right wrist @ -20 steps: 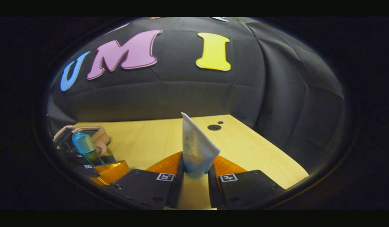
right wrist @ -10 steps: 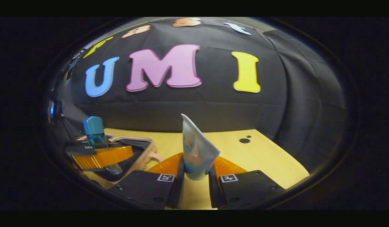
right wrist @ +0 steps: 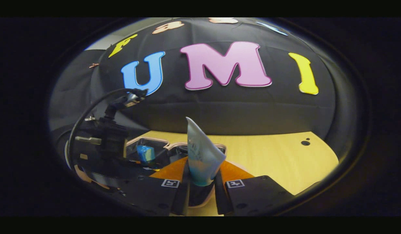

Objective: First open the suitcase, pack the skin care products into it, and then close the suitcase.

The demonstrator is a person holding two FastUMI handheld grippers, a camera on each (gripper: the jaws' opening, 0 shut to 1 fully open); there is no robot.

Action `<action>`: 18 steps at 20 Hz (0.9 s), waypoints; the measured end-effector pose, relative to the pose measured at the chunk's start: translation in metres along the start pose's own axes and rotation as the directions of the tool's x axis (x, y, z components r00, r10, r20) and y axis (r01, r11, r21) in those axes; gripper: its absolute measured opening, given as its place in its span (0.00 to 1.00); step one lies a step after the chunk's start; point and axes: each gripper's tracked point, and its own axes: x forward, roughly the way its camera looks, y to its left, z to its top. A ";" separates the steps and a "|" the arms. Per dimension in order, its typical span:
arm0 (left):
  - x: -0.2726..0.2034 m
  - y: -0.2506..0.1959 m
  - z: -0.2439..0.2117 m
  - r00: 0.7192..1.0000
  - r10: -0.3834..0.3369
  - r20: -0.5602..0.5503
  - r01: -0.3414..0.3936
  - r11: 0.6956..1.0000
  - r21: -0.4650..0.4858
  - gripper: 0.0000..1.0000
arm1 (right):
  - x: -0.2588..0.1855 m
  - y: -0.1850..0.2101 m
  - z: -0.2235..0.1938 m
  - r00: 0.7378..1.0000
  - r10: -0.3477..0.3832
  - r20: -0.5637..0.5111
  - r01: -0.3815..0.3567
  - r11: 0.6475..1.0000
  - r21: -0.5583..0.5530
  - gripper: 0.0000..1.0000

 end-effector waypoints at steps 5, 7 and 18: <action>0.031 0.007 -0.007 0.993 0.002 -0.115 -0.013 0.995 -0.095 0.52 | 0.025 -0.013 -0.026 0.996 0.002 -0.090 0.002 0.999 0.041 0.37; 0.041 0.007 -0.001 0.984 0.013 -0.175 -0.027 0.997 -0.077 0.55 | 0.029 -0.015 -0.030 0.994 0.011 -0.110 -0.007 0.999 0.035 0.37; 0.060 0.016 -0.012 0.941 0.105 -0.322 -0.129 0.990 -0.056 0.53 | 0.059 -0.019 -0.052 0.964 0.018 -0.265 -0.002 0.998 0.062 0.37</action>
